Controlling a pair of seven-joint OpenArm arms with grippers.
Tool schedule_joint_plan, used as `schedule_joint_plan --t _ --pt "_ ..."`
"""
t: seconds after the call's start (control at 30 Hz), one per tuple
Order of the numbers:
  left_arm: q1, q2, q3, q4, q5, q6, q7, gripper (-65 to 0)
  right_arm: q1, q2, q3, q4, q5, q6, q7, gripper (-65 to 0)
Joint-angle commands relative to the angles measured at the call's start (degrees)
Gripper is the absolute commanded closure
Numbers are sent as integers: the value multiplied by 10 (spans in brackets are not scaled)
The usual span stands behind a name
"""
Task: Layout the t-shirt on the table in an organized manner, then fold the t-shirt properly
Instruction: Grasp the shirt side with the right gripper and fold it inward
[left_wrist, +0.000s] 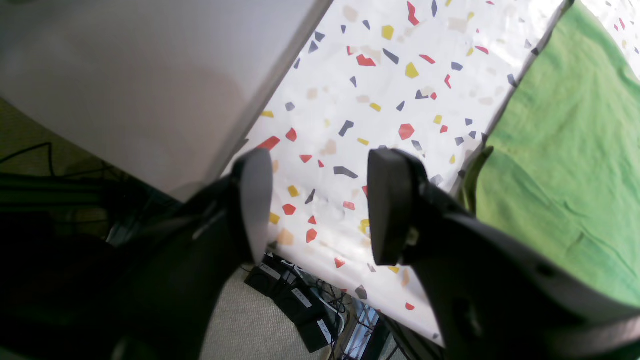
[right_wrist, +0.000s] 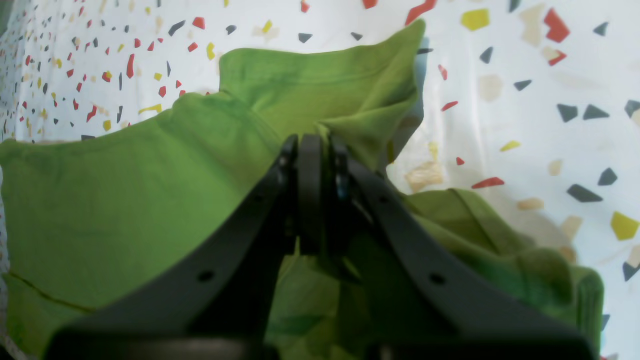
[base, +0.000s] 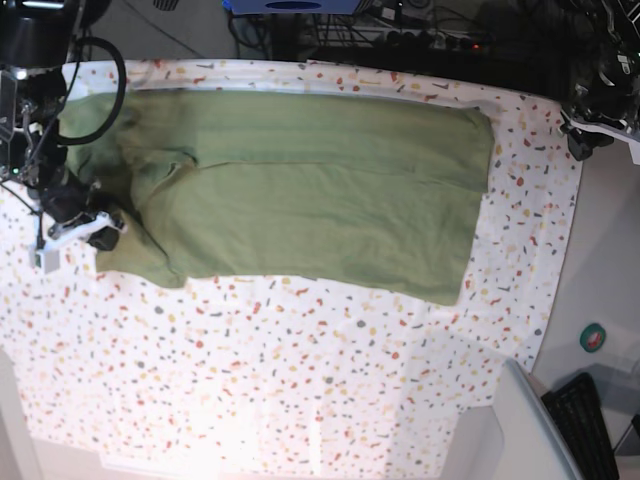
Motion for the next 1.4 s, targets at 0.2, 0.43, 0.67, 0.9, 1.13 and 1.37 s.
schedule_joint_plan --t 0.2,0.43,0.67,0.9,1.13,1.37 --pt "2 -16 -3 8 -4 -2 -10 -299 -10 3 5 48 10 4 9 -303" --pt "2 -27 -4 -13 -5 -2 -10 -299 63 23 24 74 5 -143 -95 -308" --pt "2 -31 -4 -20 -6 -2 -10 -299 232 62 11 -196 -18 -157 -141 -312" --pt "2 -31 -4 -21 -6 -2 -10 -299 283 64 -109 -276 -74 -156 -114 -312" --pt "2 -31 -5 -21 -6 -2 -10 -299 284 64 -113 -271 -73 -156 -108 -312" --pt "2 -31 -4 -21 -6 -2 -10 -299 285 63 -117 -241 -75 -156 -112 -312"
